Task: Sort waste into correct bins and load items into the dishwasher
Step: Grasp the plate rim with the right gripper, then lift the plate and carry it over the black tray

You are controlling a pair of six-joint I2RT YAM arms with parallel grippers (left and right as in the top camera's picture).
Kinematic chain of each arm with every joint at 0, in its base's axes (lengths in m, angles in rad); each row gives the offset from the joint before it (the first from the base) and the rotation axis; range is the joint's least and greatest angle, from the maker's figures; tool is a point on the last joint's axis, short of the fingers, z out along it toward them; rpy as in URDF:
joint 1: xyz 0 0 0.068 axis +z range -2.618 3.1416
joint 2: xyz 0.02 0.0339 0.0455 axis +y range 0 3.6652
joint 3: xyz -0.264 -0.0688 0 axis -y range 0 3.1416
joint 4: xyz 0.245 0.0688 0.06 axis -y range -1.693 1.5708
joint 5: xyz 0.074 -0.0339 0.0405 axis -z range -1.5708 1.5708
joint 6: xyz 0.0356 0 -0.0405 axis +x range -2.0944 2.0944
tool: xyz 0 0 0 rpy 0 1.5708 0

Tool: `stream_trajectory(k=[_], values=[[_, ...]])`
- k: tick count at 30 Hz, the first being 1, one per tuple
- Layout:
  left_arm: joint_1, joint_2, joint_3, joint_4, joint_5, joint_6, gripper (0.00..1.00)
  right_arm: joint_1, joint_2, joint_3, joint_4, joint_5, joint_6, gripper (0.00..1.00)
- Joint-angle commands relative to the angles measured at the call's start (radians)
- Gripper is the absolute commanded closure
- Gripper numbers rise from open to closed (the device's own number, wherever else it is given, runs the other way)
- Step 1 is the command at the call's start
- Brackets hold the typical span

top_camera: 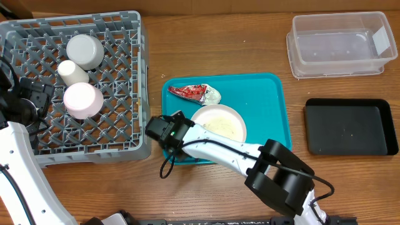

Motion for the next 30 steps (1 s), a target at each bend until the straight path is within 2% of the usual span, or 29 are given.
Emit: stream_trajectory(k=[1,6,16,20,23,30], values=[[0.002,0.004,0.003,-0.002,0.001,-0.017,0.0,-0.027,-0.001,0.04,-0.025,0.03,0.038,0.96],[0.002,0.004,0.003,-0.002,0.001,-0.017,0.0,-0.055,-0.002,0.046,-0.09,0.104,0.091,0.96],[0.002,0.004,0.003,-0.002,0.001,-0.017,0.0,-0.143,-0.006,0.068,-0.156,0.104,0.139,0.96],[0.002,0.004,0.003,-0.002,0.001,-0.017,0.0,-0.193,-0.006,0.114,-0.202,0.105,0.145,0.96],[0.002,0.004,0.003,-0.002,0.001,-0.017,0.0,-0.233,-0.007,0.167,-0.254,0.127,0.2,0.96],[0.002,0.004,0.003,-0.002,0.001,-0.017,0.0,-0.319,-0.007,0.313,-0.381,0.196,0.199,0.96]])
